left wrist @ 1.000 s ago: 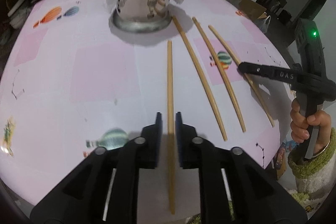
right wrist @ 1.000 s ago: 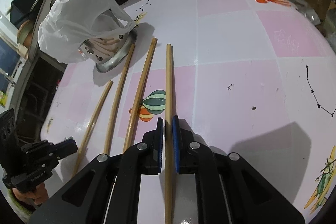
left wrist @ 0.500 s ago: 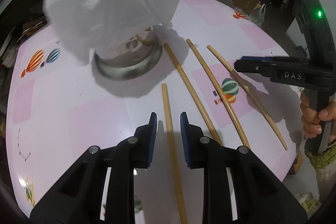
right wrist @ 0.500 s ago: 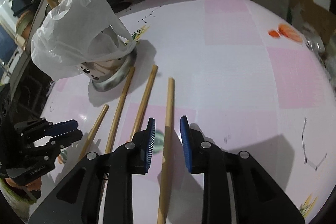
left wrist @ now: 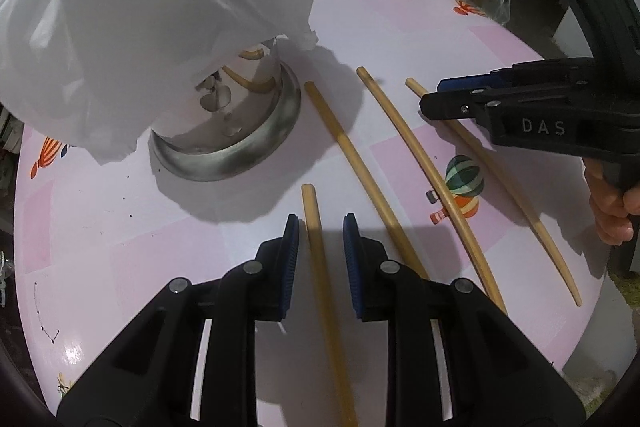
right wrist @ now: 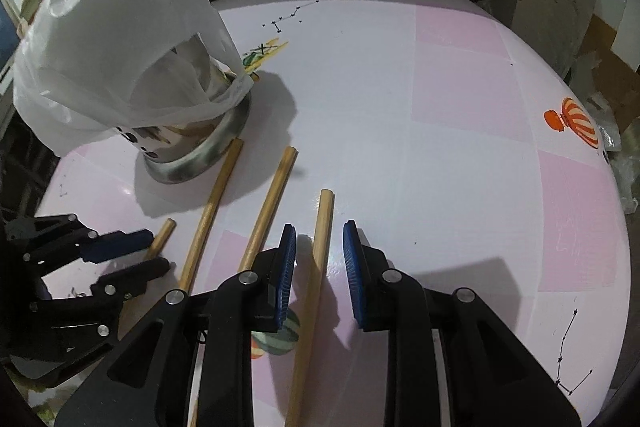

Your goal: Organize utensils

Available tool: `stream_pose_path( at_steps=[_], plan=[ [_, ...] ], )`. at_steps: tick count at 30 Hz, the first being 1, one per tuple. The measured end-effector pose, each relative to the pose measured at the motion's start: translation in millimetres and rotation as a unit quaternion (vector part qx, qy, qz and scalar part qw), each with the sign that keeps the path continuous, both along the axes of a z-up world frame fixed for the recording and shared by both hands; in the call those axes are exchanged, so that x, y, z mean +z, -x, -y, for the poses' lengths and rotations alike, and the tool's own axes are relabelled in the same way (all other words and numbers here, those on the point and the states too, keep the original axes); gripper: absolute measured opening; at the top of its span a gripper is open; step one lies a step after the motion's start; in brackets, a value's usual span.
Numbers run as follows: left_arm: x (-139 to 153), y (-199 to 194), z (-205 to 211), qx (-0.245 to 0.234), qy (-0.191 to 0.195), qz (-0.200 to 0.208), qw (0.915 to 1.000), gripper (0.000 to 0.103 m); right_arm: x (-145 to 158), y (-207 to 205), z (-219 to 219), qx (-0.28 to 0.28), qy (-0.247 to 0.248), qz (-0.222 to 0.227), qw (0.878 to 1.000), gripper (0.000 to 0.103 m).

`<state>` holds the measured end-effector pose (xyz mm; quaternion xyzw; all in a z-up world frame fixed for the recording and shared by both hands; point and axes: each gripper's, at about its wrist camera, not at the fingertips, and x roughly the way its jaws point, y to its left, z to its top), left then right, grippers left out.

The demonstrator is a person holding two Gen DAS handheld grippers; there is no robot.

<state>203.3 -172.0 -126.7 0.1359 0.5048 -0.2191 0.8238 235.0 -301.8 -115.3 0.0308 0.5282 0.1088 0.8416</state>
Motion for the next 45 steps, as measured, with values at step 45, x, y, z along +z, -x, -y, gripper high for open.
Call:
stream_pose_path(
  at_steps=[45],
  plan=[
    [130.8,39.4,-59.0,0.038,0.146,0.127,0.9804,0.006,140.5,49.2,25.7,-0.042,-0.020,0.157,0.987,0.007]
  ],
)
